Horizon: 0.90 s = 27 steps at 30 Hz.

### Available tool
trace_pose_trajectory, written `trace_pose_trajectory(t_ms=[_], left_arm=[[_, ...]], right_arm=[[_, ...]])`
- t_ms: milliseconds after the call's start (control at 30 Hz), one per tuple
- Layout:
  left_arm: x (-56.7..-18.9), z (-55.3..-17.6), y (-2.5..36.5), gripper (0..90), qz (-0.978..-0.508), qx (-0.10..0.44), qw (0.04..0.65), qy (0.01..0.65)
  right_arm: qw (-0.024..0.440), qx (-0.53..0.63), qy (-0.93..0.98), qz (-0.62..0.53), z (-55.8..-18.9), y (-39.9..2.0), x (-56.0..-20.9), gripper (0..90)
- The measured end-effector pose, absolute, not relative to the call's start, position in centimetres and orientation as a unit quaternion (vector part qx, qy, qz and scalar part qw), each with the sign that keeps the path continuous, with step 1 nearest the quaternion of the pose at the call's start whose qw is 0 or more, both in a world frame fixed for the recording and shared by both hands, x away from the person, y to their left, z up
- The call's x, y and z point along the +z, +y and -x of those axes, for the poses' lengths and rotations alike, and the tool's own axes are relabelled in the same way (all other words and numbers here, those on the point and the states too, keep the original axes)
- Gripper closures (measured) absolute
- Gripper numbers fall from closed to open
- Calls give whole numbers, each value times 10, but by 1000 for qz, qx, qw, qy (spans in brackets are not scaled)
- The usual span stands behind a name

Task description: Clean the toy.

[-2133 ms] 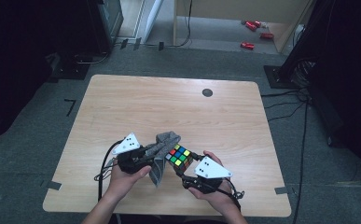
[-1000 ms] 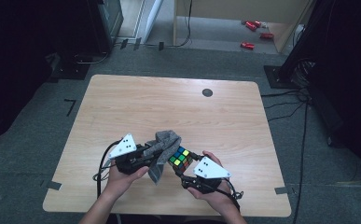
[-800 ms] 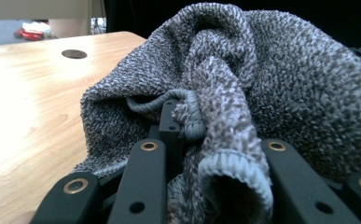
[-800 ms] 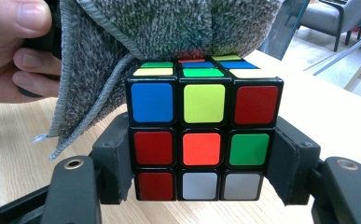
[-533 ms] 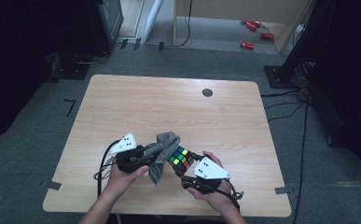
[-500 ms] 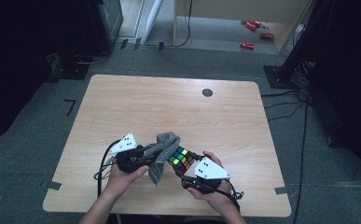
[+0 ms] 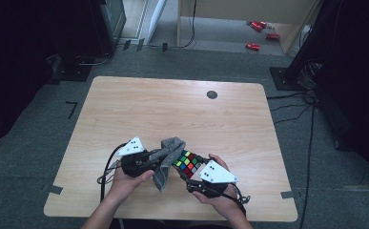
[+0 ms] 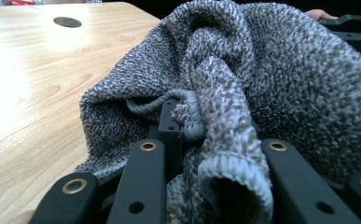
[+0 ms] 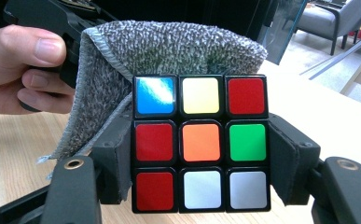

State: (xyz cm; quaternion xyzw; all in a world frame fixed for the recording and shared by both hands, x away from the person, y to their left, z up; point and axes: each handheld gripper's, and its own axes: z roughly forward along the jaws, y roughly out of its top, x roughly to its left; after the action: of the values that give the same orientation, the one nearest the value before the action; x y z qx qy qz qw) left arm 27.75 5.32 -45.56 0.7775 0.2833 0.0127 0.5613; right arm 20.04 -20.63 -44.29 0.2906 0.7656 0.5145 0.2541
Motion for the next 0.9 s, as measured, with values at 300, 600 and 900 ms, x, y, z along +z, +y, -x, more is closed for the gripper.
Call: trace_pose_trajectory(t_ms=[300, 600, 900], left_arm=[[-459, -280, 53, 716, -793, 15, 535, 291], [-466, -274, 37, 718, -832, 31, 493, 251], [-459, -274, 45, 717, -825, 91, 488, 271]], right_arm=[[263, 517, 759, -296, -200, -209, -440, 345], [264, 528, 749, -301, -201, -213, -437, 346], [269, 533, 742, -305, -201, -218, -433, 345]])
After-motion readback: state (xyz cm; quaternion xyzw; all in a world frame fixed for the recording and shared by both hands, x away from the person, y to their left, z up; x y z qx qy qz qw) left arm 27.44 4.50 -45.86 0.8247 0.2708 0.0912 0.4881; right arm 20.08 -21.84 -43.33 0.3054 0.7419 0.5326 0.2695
